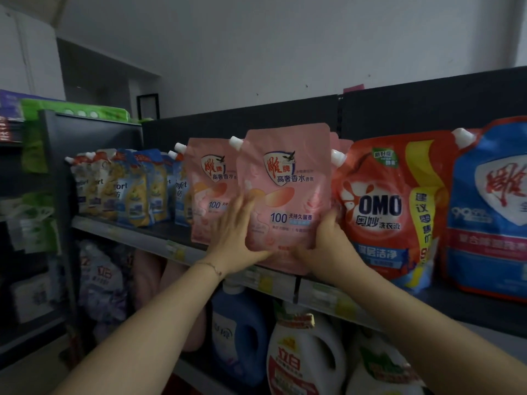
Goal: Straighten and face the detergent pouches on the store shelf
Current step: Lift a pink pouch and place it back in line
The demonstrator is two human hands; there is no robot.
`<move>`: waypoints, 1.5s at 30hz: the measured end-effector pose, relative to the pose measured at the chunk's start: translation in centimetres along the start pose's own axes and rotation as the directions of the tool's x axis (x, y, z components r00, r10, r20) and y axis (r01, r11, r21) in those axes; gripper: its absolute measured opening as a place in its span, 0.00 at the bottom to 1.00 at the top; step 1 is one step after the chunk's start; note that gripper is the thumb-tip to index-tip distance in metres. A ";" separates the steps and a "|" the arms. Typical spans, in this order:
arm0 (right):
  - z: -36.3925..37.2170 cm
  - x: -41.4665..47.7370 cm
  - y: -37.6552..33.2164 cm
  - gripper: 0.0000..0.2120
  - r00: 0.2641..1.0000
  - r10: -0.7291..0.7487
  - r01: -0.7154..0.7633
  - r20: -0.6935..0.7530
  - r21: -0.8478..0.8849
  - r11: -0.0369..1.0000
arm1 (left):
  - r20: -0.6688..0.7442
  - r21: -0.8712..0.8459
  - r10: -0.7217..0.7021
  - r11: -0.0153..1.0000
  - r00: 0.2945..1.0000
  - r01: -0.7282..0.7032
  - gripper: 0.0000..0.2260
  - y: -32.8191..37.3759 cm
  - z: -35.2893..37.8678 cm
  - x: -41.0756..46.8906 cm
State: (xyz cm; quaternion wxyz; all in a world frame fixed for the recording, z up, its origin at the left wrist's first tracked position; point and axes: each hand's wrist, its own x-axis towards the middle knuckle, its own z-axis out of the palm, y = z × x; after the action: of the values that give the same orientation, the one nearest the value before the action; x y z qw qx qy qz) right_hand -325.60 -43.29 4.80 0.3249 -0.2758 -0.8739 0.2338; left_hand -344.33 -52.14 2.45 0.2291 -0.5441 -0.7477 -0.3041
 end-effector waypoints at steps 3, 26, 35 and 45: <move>1.3 -0.6 0.5 0.49 0.977 -0.198 0.176 -0.080 -0.231 0.957 | 0.079 0.182 0.050 0.981 0.996 -0.064 0.53 0.9 0.2 0.2; 1.9 1.6 1.3 0.41 0.923 -0.313 0.384 0.223 -0.570 0.727 | 0.115 0.316 0.014 0.948 0.993 -0.050 0.45 2.0 0.3 0.0; -0.1 -2.0 -1.7 0.30 0.902 -0.389 0.430 0.187 -0.475 0.768 | 0.029 0.283 0.141 0.948 0.990 -0.143 0.20 3.5 -2.6 -2.9; -5.8 -7.1 0.0 0.25 0.922 -0.371 0.361 0.111 -0.589 0.723 | 0.047 0.190 0.228 0.954 0.973 -0.233 0.17 10.8 -2.6 -4.1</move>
State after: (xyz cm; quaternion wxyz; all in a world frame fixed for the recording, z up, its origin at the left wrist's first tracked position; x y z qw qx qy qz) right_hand -317.06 -46.49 5.63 0.2671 -0.1879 -0.9369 -0.1249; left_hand -332.80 -54.38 3.74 0.3059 -0.6062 -0.7079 -0.1944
